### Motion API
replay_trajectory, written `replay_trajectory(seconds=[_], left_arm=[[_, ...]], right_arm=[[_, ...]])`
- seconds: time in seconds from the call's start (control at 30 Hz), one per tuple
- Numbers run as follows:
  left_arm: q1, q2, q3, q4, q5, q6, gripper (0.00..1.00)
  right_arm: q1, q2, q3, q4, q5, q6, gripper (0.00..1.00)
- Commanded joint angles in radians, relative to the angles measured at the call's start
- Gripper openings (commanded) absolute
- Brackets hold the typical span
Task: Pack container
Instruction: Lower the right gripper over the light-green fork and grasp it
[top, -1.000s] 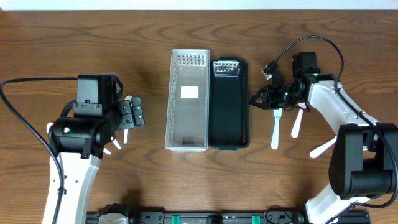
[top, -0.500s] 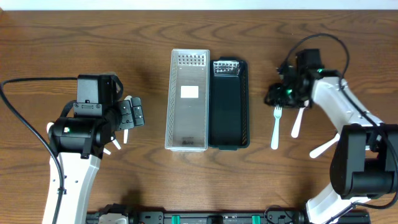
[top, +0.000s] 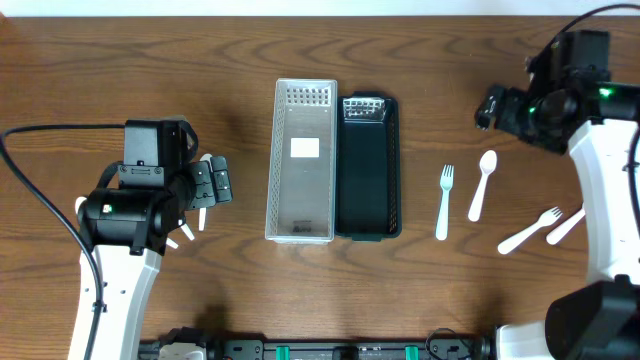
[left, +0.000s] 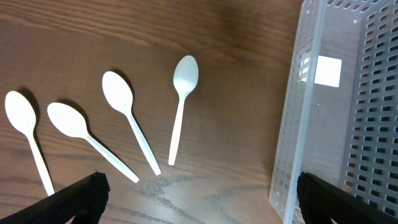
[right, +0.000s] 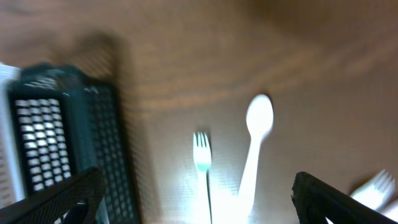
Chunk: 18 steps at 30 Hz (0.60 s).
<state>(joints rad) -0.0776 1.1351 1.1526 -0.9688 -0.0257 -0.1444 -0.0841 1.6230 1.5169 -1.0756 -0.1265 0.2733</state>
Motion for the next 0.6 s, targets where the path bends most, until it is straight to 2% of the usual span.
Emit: replay_trajectory(seconds=[0.0, 0.1, 0.2, 0.37, 0.57], left_arm=[[0.003, -0.003, 0.023, -0.003, 0.0, 0.013, 0.98], [0.003, -0.003, 0.023, -0.003, 0.0, 0.013, 0.98], [0.003, -0.003, 0.023, -0.003, 0.0, 0.013, 0.98], [0.003, -0.003, 0.023, -0.003, 0.0, 0.013, 0.98], [0.003, -0.003, 0.023, -0.003, 0.0, 0.013, 0.98]], right_arm=[[0.07, 0.047, -0.055, -0.031, 0.138, 0.117, 0.99], [0.132, 0.057, -0.095, -0.043, 0.202, 0.206, 0.99], [0.16, 0.057, -0.142, -0.016, 0.186, 0.274, 0.99], [0.167, 0.058, -0.218, 0.017, 0.14, 0.259, 0.99], [0.209, 0.058, -0.324, 0.104, 0.092, 0.158, 0.99]])
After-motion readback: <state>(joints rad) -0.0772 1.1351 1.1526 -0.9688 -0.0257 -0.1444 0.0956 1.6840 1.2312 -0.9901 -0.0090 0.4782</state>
